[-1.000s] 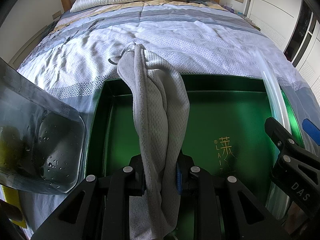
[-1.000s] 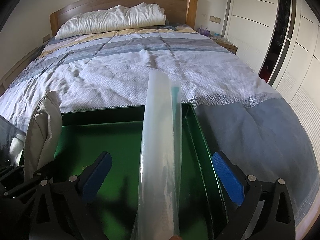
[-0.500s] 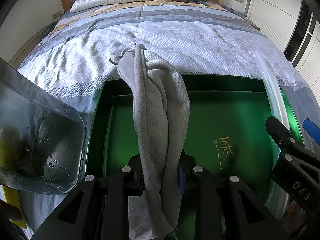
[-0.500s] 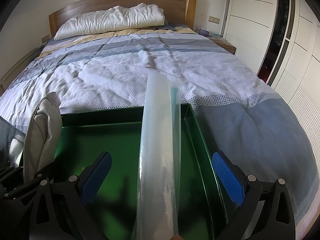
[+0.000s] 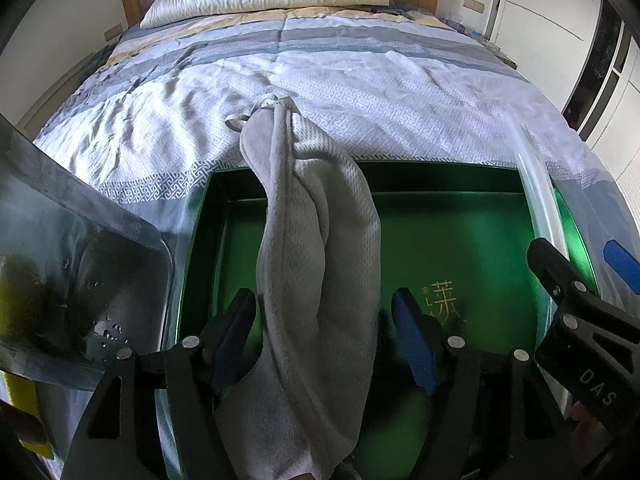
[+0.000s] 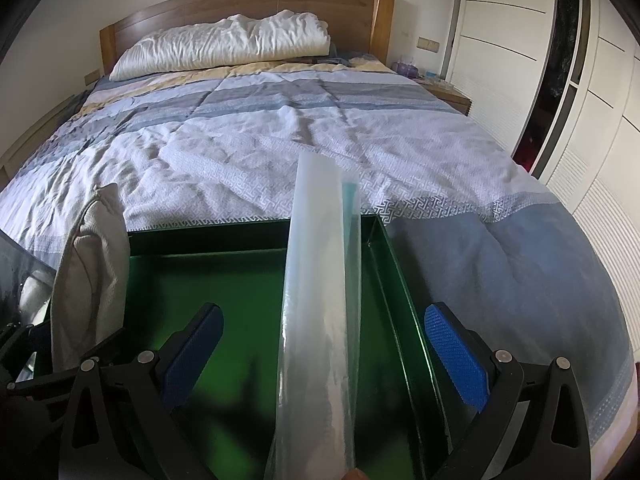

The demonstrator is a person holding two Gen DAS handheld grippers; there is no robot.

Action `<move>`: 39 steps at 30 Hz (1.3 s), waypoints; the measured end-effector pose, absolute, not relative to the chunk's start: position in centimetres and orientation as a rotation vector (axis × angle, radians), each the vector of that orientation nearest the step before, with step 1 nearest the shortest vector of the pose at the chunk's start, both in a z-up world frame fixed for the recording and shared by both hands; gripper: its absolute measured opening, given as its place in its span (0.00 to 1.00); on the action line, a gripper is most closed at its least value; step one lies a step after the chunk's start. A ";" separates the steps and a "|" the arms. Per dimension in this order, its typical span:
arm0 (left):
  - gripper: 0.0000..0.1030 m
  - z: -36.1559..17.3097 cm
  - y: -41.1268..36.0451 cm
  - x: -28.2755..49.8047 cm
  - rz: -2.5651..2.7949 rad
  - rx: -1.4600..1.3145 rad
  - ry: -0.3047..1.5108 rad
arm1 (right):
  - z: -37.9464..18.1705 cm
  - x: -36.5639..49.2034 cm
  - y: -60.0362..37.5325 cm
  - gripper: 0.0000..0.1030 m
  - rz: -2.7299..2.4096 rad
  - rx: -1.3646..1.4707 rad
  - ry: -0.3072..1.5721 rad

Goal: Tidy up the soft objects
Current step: 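Lower the items into the green tray and open both grippers, then withdraw both open grippers up and away from the green tray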

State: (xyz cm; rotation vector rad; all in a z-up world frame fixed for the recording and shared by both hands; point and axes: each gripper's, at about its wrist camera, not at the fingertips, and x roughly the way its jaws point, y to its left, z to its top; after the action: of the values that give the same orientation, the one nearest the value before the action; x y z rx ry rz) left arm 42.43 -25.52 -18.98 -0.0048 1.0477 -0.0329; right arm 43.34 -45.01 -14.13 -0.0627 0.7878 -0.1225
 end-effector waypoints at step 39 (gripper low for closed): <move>0.74 -8.7 -24.9 35.2 -0.116 -0.030 0.867 | -4.1 34.1 -42.2 1.00 -0.218 -0.158 0.614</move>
State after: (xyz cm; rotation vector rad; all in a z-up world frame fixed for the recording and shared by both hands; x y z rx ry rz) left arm 35.18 -24.91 -8.71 -0.0304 0.8673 -0.1161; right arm 34.10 -42.19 -4.08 -0.1584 0.6142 -0.2178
